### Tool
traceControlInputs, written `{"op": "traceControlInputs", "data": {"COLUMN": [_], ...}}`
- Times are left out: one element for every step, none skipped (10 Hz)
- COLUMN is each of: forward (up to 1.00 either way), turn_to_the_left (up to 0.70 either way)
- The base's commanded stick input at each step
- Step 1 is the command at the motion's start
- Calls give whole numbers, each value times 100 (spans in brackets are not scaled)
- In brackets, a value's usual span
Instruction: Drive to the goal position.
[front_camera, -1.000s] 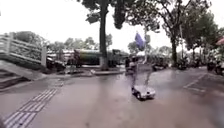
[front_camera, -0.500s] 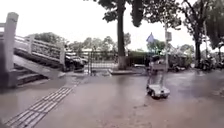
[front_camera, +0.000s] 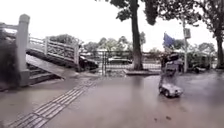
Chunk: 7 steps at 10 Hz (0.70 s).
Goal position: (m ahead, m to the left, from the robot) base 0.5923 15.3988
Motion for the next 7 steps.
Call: {"op": "traceControlInputs", "data": {"forward": [69,69,69,69,69,69,69], "turn_to_the_left": [1,1,1,1,1,1,1]}}
